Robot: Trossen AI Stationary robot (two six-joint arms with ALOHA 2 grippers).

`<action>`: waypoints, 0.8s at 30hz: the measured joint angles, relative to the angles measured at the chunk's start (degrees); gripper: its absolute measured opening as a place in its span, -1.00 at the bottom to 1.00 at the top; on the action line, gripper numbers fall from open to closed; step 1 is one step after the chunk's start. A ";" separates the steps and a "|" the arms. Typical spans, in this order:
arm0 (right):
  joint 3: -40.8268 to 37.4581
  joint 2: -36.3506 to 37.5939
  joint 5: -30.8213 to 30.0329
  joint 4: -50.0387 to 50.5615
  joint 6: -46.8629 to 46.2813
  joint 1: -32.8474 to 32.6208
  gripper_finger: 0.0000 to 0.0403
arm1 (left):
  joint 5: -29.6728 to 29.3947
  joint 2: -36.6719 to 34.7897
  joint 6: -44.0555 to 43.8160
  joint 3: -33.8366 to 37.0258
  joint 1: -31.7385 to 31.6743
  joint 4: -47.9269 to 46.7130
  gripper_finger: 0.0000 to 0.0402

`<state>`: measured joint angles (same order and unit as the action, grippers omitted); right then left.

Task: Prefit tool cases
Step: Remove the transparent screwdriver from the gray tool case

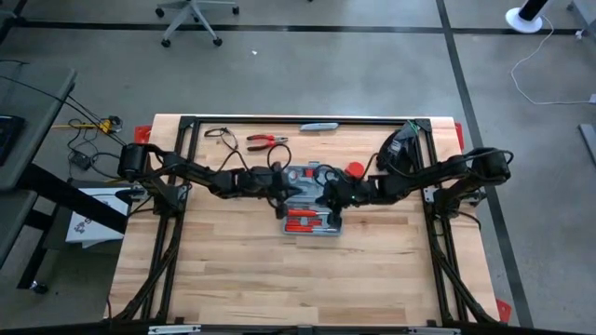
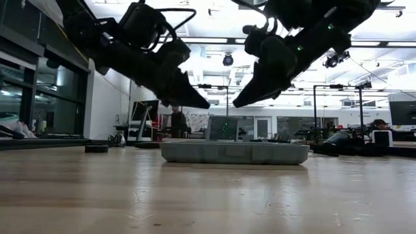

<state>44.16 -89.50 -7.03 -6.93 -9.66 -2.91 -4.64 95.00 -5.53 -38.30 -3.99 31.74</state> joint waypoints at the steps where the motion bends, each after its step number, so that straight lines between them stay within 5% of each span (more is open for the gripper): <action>1: 0.00 0.18 0.00 0.28 0.02 -0.18 -1.00 | 0.22 0.00 -0.57 -0.33 0.12 -0.06 -1.00; 9: 0.00 2.75 -1.91 1.91 5.01 0.31 -1.00 | 5.66 -0.02 0.10 -1.03 3.01 -0.65 -1.00; 24: 0.00 3.51 -3.85 10.94 3.75 2.64 -1.00 | 1.55 -0.02 2.65 -1.05 3.41 -1.62 -1.00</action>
<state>44.16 -85.99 -10.88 4.01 -5.91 -0.27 -3.09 94.98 -2.89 -39.35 -0.58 30.12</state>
